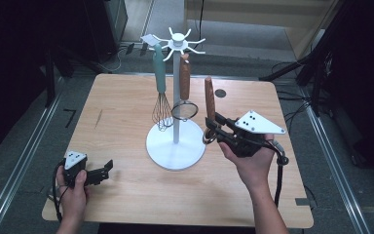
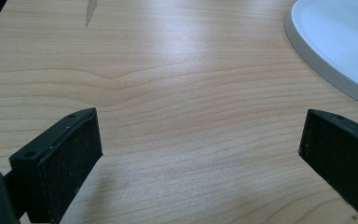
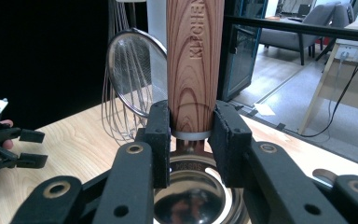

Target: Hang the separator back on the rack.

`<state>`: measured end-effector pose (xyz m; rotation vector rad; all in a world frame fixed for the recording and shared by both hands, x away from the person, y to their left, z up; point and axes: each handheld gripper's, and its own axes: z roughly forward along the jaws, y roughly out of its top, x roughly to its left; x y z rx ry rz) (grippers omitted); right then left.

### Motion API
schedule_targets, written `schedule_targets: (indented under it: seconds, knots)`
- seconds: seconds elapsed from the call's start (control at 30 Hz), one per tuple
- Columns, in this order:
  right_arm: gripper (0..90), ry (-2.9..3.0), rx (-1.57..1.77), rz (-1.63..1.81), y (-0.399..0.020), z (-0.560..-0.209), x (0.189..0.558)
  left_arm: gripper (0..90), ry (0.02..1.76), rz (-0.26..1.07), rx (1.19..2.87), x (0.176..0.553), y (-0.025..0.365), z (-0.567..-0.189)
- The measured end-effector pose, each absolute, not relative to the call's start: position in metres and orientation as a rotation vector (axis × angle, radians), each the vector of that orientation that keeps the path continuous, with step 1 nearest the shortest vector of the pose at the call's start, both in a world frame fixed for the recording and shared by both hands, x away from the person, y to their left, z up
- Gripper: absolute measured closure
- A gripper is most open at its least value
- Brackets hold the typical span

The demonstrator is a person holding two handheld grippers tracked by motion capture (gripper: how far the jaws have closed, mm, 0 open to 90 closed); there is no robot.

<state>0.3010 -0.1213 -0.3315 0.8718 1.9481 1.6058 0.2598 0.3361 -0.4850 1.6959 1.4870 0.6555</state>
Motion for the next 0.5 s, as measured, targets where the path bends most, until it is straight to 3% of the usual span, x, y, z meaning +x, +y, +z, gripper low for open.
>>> schedule_targets:
  seconds: [0.5]
  knots:
    - [71.5,1.926,0.854,1.616,-0.117,-0.3239,0.3047,0.0,1.486,0.655,1.7,0.26,0.3361,-0.485]
